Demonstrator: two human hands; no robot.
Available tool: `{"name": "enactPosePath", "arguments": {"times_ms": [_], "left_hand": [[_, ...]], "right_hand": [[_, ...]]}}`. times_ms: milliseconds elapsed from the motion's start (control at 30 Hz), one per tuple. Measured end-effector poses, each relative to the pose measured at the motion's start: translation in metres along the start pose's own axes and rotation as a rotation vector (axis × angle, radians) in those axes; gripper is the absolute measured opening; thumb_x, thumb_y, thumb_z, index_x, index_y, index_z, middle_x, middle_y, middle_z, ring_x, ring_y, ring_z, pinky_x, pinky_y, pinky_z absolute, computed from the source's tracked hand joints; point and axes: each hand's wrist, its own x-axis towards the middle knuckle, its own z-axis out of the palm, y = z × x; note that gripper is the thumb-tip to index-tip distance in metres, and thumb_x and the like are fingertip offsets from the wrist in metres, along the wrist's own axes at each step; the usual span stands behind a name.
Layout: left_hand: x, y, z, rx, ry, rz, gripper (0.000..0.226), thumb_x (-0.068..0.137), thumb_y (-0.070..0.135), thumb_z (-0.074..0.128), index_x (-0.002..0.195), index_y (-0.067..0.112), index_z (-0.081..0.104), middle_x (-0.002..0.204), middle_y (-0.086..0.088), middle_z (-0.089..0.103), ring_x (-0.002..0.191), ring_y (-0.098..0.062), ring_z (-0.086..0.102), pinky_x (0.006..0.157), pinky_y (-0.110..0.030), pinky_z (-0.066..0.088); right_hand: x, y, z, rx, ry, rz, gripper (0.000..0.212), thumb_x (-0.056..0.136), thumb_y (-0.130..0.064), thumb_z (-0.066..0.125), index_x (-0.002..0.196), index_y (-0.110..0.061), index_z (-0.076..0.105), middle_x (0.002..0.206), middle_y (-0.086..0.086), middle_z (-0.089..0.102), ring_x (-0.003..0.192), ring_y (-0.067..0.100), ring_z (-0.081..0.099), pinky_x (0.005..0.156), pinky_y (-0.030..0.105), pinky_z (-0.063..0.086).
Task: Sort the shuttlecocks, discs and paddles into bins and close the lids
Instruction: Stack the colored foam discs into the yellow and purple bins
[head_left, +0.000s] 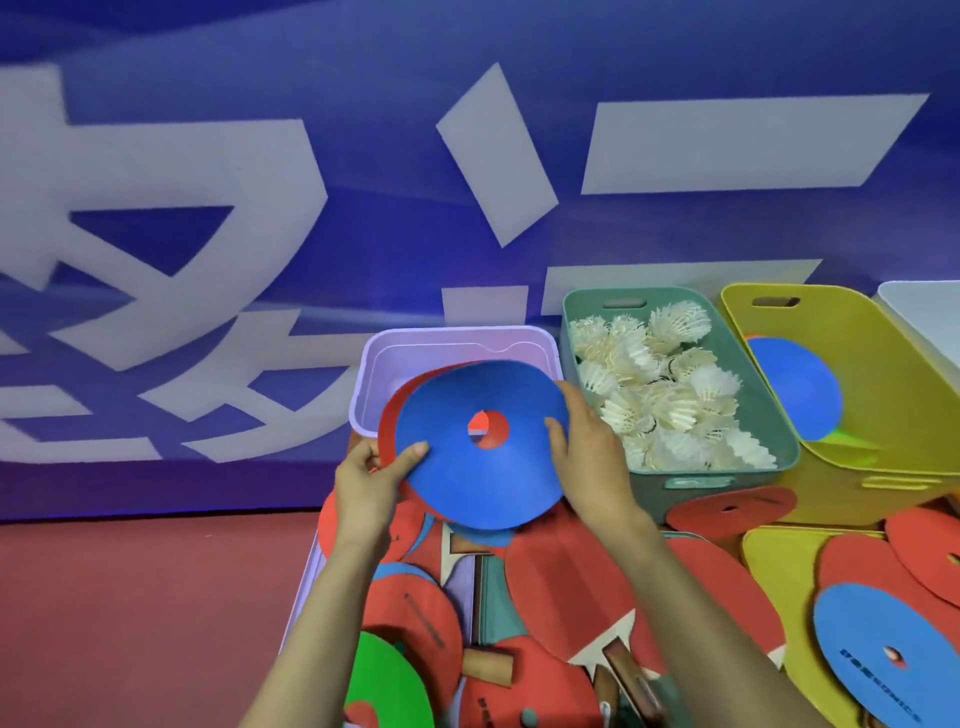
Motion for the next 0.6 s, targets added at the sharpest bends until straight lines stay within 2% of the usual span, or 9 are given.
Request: {"name": "enactPosePath", "arguments": {"times_ms": [67, 167, 233, 300, 367, 400, 467, 533, 600], "left_hand": [[-0.005, 0.009, 0.017, -0.026, -0.002, 0.016, 0.03, 0.073, 0.011, 0.079, 0.071, 0.002, 0.05, 0.065, -0.011, 0.047, 0.062, -0.019, 0.051, 0.06, -0.039, 0.049], [-0.012, 0.023, 0.049, -0.025, -0.035, 0.022, 0.036, 0.083, 0.01, 0.069, 0.064, 0.013, 0.039, 0.062, -0.006, 0.037, 0.057, -0.014, 0.043, 0.052, -0.029, 0.047], [-0.014, 0.027, 0.073, -0.047, -0.067, 0.024, 0.025, 0.089, 0.012, 0.062, 0.07, 0.011, 0.046, 0.07, -0.011, 0.043, 0.062, -0.018, 0.044, 0.05, -0.027, 0.05], [-0.014, 0.03, 0.1, -0.054, -0.094, 0.024, 0.015, 0.091, 0.015, 0.059, 0.079, 0.009, 0.053, 0.077, -0.012, 0.051, 0.069, -0.022, 0.05, 0.059, -0.033, 0.055], [-0.014, 0.032, 0.132, -0.023, -0.115, 0.053, 0.011, 0.093, 0.015, 0.056, 0.083, 0.01, 0.055, 0.081, -0.01, 0.055, 0.073, -0.021, 0.054, 0.063, -0.03, 0.054], [-0.016, 0.033, 0.15, -0.01, -0.129, 0.071, 0.008, 0.093, 0.013, 0.055, 0.085, 0.011, 0.056, 0.084, -0.01, 0.056, 0.074, -0.02, 0.056, 0.063, -0.027, 0.055], [-0.019, 0.034, 0.19, 0.031, -0.166, 0.09, 0.005, 0.093, 0.01, 0.054, 0.096, 0.013, 0.056, 0.088, -0.012, 0.06, 0.075, -0.021, 0.059, 0.066, -0.032, 0.055], [-0.024, 0.035, 0.23, 0.129, -0.198, 0.112, 0.023, 0.091, 0.009, 0.058, 0.11, 0.019, 0.051, 0.094, -0.015, 0.063, 0.077, -0.024, 0.062, 0.071, -0.04, 0.057], [-0.033, 0.036, 0.269, 0.249, -0.233, 0.176, 0.037, 0.087, 0.008, 0.062, 0.117, 0.024, 0.046, 0.101, -0.01, 0.064, 0.088, -0.026, 0.065, 0.076, -0.047, 0.057]], "right_hand": [[0.011, 0.007, -0.013, 0.009, 0.036, -0.014, 0.038, 0.094, -0.012, 0.048, 0.132, -0.015, 0.045, 0.11, 0.015, 0.064, 0.094, 0.037, 0.059, 0.073, 0.044, 0.049], [0.028, 0.024, -0.034, 0.024, 0.095, -0.018, 0.034, 0.094, -0.01, 0.046, 0.127, -0.014, 0.051, 0.107, 0.013, 0.066, 0.093, 0.036, 0.06, 0.073, 0.043, 0.049], [0.04, 0.041, -0.052, 0.045, 0.169, -0.008, 0.029, 0.094, -0.007, 0.046, 0.121, -0.01, 0.057, 0.107, 0.013, 0.066, 0.093, 0.035, 0.06, 0.072, 0.04, 0.047], [0.052, 0.064, -0.075, 0.047, 0.236, 0.031, 0.023, 0.094, -0.005, 0.045, 0.112, -0.004, 0.06, 0.102, 0.017, 0.065, 0.09, 0.037, 0.059, 0.067, 0.036, 0.039], [0.063, 0.091, -0.101, 0.036, 0.27, 0.096, 0.021, 0.095, -0.005, 0.044, 0.11, -0.001, 0.058, 0.103, 0.021, 0.063, 0.091, 0.039, 0.057, 0.064, 0.034, 0.029], [0.068, 0.106, -0.114, 0.035, 0.286, 0.134, 0.023, 0.095, -0.004, 0.043, 0.113, -0.001, 0.057, 0.106, 0.022, 0.061, 0.093, 0.04, 0.056, 0.065, 0.034, 0.026], [0.075, 0.135, -0.14, 0.045, 0.316, 0.192, 0.039, 0.094, 0.001, 0.041, 0.131, -0.008, 0.048, 0.117, 0.02, 0.057, 0.096, 0.04, 0.054, 0.067, 0.036, 0.027], [0.078, 0.161, -0.162, 0.064, 0.318, 0.223, 0.06, 0.09, 0.006, 0.038, 0.143, -0.022, 0.033, 0.122, 0.013, 0.049, 0.09, 0.037, 0.052, 0.068, 0.039, 0.036], [0.08, 0.187, -0.181, 0.028, 0.325, 0.252, 0.062, 0.086, 0.01, 0.037, 0.139, -0.022, 0.038, 0.122, 0.012, 0.043, 0.087, 0.037, 0.051, 0.069, 0.04, 0.039]]}}
